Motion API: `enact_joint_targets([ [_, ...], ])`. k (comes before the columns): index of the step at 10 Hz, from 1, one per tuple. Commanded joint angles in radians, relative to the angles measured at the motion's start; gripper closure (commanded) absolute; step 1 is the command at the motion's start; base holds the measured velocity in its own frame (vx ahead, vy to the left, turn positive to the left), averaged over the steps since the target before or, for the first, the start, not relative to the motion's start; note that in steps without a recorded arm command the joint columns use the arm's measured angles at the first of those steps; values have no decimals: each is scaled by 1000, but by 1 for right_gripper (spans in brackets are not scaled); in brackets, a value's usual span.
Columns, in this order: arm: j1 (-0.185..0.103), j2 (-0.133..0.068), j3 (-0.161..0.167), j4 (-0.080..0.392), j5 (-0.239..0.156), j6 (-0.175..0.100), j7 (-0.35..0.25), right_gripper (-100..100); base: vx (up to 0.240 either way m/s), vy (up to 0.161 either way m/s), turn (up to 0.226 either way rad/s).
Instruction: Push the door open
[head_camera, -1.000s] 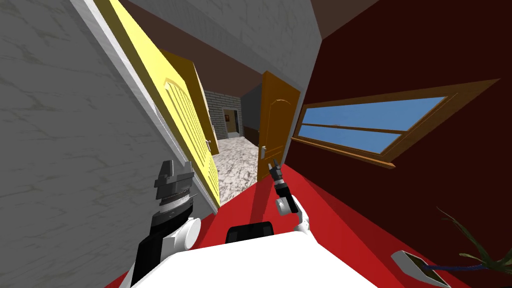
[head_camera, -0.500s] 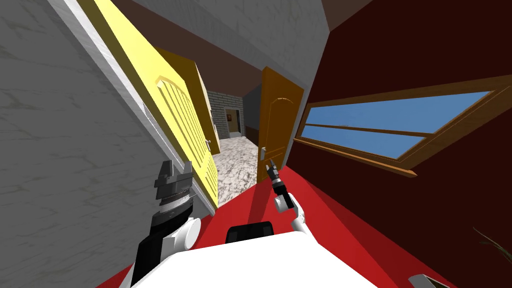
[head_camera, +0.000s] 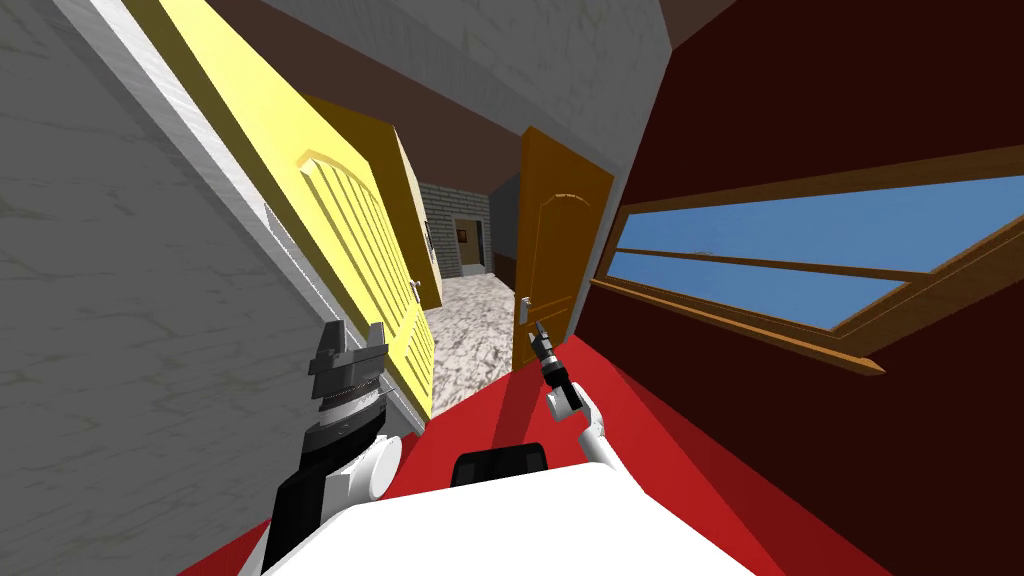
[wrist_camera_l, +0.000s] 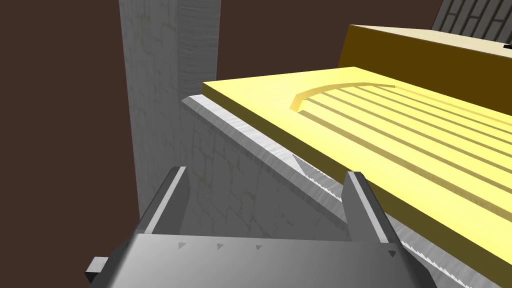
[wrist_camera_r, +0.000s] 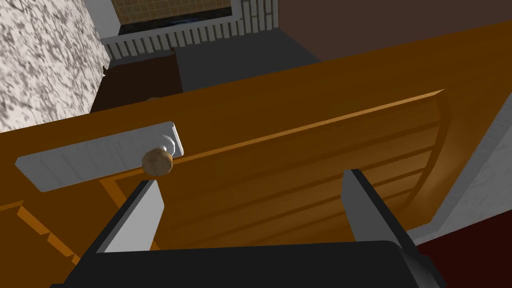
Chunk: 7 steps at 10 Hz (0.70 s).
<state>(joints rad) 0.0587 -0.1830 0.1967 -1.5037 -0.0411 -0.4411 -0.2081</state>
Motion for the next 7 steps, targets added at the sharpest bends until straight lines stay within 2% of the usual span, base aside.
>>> enact_joint_targets([
  [1, -24, -9, 12, 44, 5, 14, -8, -100, 102, -148, 130],
  [5, -68, -22, 27, 119, 12, 30, -21, -100, 82, -133, 70],
  [6, -89, -28, 34, 155, 15, 39, -27, -100, 84, -123, 100],
  [7, -100, -31, 38, 172, 17, 42, -30, -100, 94, -148, 73],
])
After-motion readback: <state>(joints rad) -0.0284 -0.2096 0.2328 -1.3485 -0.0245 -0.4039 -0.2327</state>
